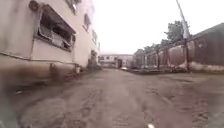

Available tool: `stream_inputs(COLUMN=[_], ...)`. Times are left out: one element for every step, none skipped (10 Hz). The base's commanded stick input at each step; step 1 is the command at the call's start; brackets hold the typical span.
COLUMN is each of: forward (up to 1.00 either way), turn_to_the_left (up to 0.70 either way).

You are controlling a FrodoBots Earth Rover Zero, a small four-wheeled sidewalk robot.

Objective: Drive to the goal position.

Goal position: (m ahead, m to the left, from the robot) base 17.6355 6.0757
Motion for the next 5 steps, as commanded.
stream_inputs(forward=[1.0, 1.0, 1.0, 1.0, 1.0], turn_to_the_left=[-0.01, -0.01, -0.01, -0.01, -0.01])
